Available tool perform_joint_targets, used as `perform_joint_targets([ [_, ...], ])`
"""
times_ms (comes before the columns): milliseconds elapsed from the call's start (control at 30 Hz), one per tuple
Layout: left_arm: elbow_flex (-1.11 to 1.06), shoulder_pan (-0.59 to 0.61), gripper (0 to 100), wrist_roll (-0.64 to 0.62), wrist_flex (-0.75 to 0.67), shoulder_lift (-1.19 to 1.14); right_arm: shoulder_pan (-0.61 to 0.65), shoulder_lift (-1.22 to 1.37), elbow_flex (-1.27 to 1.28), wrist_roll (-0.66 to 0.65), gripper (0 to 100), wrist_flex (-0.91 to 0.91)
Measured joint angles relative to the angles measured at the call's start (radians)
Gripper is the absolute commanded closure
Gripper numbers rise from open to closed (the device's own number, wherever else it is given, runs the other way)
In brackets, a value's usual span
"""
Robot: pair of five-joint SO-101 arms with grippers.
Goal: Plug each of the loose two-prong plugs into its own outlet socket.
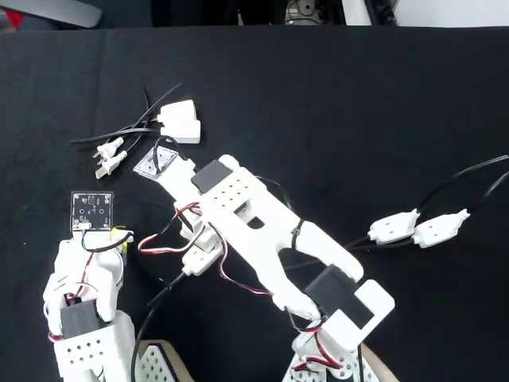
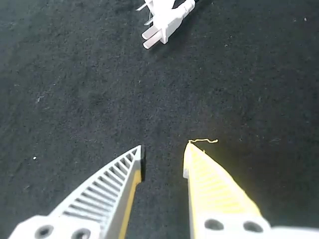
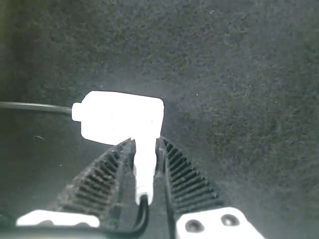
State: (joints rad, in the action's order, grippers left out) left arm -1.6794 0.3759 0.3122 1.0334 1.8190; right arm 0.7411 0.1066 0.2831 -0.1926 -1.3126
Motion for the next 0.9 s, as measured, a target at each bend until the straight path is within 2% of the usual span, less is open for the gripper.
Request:
perform_joint_targets([
  [233, 0.0, 0.0, 86, 0.0, 0.0, 0.0, 0.0, 0.0, -0.008, 0.0, 98.7, -0.008],
  [433, 0.0, 0.0, 86, 0.0, 0.0, 0.0, 0.0, 0.002, -0.112, -0.002, 98.7, -0.106],
  [900, 0.0, 0.0, 86, 0.0, 0.0, 0.0, -0.008, 0.021, -0.121, -0.04, 98.7, -0.121],
])
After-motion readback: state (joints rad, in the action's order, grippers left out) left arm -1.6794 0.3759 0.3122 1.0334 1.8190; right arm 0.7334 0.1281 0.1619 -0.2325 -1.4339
